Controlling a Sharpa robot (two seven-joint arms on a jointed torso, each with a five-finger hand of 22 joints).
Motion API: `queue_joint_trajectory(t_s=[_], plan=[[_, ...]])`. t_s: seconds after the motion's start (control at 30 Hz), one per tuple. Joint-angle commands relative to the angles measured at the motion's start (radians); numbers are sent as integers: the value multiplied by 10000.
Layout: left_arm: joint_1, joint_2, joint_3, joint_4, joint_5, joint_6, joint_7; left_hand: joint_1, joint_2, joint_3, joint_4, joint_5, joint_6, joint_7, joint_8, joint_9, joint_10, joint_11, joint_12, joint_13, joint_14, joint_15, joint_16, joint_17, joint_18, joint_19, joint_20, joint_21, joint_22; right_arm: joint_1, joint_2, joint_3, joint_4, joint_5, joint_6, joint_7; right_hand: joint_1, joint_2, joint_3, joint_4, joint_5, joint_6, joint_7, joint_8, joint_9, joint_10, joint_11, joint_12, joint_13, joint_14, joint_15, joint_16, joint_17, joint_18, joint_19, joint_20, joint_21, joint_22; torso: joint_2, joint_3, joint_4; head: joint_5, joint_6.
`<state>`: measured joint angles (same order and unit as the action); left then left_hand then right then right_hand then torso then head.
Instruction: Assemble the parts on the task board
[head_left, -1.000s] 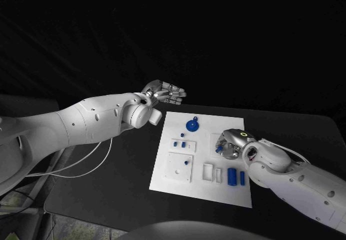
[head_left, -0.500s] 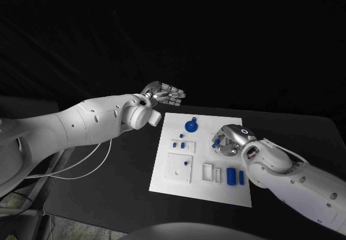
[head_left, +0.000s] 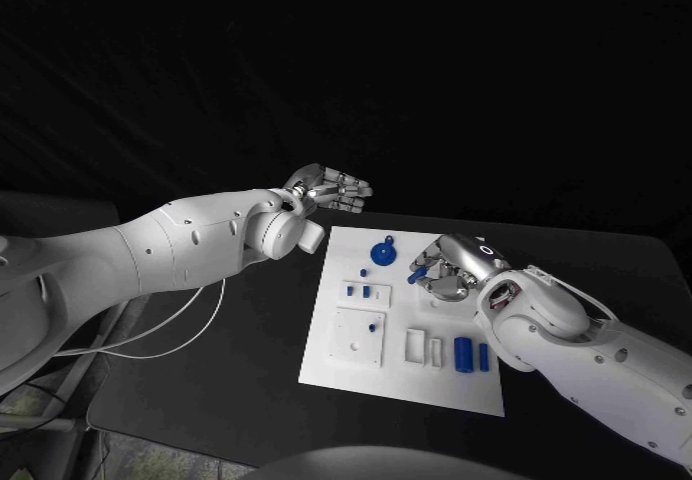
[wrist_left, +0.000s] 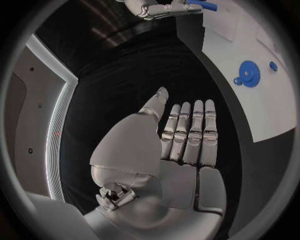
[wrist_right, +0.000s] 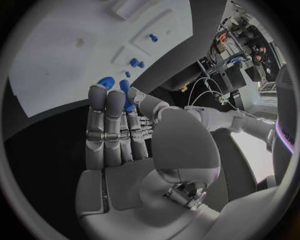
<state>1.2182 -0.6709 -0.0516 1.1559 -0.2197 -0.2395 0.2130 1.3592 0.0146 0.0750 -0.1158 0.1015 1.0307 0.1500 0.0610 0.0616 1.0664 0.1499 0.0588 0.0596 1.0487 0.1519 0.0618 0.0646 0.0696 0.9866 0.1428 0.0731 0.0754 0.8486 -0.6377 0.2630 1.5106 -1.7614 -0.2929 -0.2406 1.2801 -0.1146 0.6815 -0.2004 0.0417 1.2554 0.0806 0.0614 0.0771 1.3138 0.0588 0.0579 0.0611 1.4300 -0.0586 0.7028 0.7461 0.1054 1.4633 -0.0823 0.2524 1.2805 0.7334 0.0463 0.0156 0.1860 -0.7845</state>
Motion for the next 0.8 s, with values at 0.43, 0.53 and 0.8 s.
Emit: queue_joint_trajectory(t_s=[0.43, 0.53, 0.8], plan=[[10, 489, 6, -399, 78, 200, 59, 25, 70, -1, 80, -38, -89, -11, 13, 7, -40, 13, -2, -4, 15, 33, -5, 0, 60, 66, 4, 22, -10, -52, 1329, -1231, -250, -809, 457, 249, 23, 147, -43, -87, 64, 74, 12, 32, 3, 335, -304, 33, 10, 15, -32, -60, 34, 168, -11, -40, -93, 89, -53, 80, 43, 207, -146], [9, 564, 5, -453, 79, 233, 48, 25, 70, -1, 80, -38, -89, -11, 13, 7, -40, 13, -2, -4, 15, 33, -5, 0, 60, 66, 4, 22, -10, -55, 1566, -1429, -375, -917, 560, 247, 19, 149, -42, -95, 64, 70, 13, 31, 2, 330, -302, 32, 9, 14, -30, -63, 34, 169, -14, -39, -98, 95, -61, 79, 27, 223, -169], [7, 745, 2, -628, 83, 290, 9, 29, 89, 4, 93, -41, -98, -8, 10, 6, -46, 13, 0, -3, -3, 36, -7, -1, 60, 58, 9, 17, -12, -55, 1960, -1875, -736, -981, 726, 304, -41, 186, -44, -177, 63, 57, 22, 35, -2, 313, -292, 33, 9, 13, -29, -79, 48, 183, -13, -39, -148, 154, -79, 84, 52, 135, -101]])
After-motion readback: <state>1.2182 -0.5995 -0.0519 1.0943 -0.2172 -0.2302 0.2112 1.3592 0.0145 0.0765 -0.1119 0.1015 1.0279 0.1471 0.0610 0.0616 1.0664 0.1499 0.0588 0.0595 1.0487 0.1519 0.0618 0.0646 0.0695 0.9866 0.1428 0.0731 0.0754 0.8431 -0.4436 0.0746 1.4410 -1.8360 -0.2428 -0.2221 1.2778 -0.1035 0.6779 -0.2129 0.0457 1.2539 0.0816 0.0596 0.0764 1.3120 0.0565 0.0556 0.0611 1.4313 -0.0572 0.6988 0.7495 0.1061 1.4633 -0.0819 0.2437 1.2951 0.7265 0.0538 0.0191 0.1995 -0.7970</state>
